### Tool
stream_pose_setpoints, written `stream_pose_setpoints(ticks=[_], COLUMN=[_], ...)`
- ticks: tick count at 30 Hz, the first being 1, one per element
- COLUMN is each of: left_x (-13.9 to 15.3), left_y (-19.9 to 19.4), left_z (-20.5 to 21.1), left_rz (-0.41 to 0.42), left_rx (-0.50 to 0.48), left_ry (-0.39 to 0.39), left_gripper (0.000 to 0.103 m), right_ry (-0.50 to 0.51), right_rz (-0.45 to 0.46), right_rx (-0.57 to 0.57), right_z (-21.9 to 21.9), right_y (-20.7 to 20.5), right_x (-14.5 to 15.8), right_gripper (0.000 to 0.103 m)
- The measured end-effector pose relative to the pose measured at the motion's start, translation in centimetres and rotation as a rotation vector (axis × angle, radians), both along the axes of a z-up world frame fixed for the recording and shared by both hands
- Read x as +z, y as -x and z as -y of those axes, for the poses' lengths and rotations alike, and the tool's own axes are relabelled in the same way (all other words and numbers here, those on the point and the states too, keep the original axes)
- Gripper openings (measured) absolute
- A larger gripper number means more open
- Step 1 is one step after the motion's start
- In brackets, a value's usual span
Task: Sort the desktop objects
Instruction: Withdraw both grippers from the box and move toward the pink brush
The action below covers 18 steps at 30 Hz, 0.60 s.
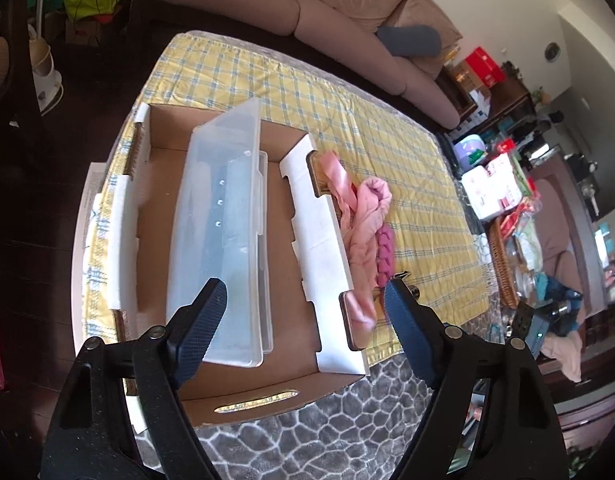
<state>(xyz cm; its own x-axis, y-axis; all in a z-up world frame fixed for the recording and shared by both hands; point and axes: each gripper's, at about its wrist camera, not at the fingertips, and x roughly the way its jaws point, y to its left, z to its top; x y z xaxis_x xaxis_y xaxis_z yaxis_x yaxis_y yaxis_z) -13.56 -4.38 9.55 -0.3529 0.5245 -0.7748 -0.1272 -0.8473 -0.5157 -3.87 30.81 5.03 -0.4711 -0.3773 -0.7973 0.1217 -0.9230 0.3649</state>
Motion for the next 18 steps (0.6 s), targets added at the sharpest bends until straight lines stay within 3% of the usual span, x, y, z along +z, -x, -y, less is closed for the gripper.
stream_pose_setpoints(ticks=[12,18], left_x=[-3.5,-4.5], left_y=[2.5,2.7], left_z=[-2.4,-4.1], left_rz=[0.081,0.089], left_rx=[-0.021,-0.029], left_ry=[-0.029,0.061], left_gripper=[0.079,0.079], right_ry=[0.009,-0.010], right_rz=[0.015,0.016], right_rx=[0.014,0.033], right_z=[0.2,0.9], right_y=[-0.2,-0.2], right_x=[-0.8,-0.8], right_gripper=[0.102,0.102])
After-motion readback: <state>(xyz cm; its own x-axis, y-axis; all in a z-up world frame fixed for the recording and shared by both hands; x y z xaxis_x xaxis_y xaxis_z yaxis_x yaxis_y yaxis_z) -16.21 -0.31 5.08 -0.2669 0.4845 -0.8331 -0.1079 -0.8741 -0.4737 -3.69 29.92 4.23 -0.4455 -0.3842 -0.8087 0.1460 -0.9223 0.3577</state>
